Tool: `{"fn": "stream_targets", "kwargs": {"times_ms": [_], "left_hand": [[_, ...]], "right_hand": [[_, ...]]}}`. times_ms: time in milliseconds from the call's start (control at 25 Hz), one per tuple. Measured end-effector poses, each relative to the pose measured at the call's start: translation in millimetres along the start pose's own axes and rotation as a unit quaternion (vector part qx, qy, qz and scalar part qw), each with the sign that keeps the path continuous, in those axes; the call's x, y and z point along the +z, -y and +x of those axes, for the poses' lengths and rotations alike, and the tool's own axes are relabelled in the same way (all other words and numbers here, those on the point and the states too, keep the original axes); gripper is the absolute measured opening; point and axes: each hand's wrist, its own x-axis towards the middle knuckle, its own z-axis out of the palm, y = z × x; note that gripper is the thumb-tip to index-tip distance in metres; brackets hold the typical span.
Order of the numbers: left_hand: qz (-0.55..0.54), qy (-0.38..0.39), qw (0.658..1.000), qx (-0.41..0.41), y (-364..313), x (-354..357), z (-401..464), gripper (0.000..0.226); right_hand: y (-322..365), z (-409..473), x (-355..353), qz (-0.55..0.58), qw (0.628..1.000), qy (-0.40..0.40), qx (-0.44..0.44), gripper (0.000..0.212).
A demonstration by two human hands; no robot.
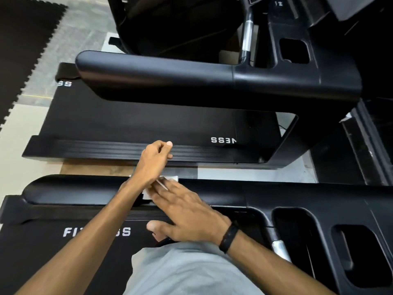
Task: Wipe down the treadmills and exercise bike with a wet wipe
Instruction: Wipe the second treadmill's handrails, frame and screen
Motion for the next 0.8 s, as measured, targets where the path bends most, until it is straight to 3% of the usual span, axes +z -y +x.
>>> {"fn": "stream_targets", "kwargs": {"times_ms": [160, 320, 480, 640, 720, 800], "left_hand": [[0.008, -0.009, 1.0, 0.004, 1.7, -10.2, -0.5, 0.024], [0.023, 0.003, 0.999, 0.03, -4.1, 6.0, -3.9, 0.015], [0.073, 0.045, 0.992, 0.089, -12.6, 42.6, -9.7, 0.013], [0.12, 0.11, 0.976, 0.147, -31.2, 89.7, -18.8, 0.011], [0.134, 0.147, 0.965, 0.172, -41.9, 112.1, -23.7, 0.01], [0.142, 0.178, 0.955, 0.191, -50.7, 131.4, -27.2, 0.011]], "right_hand": [[7.2, 14.7, 9.1, 0.03, 0.998, -0.052, -0.027, 0.066], [-29.1, -59.9, 4.6, 0.127, 0.979, -0.16, -0.014, 0.033], [-68.4, -151.4, -5.7, 0.158, 0.947, -0.257, 0.113, 0.017], [-81.3, -212.2, -8.3, 0.062, 0.91, -0.34, 0.228, 0.021], [-87.2, -234.8, -7.7, -0.004, 0.878, -0.367, 0.306, 0.024], [-99.0, -257.0, -11.2, -0.042, 0.823, -0.382, 0.419, 0.021]]}}
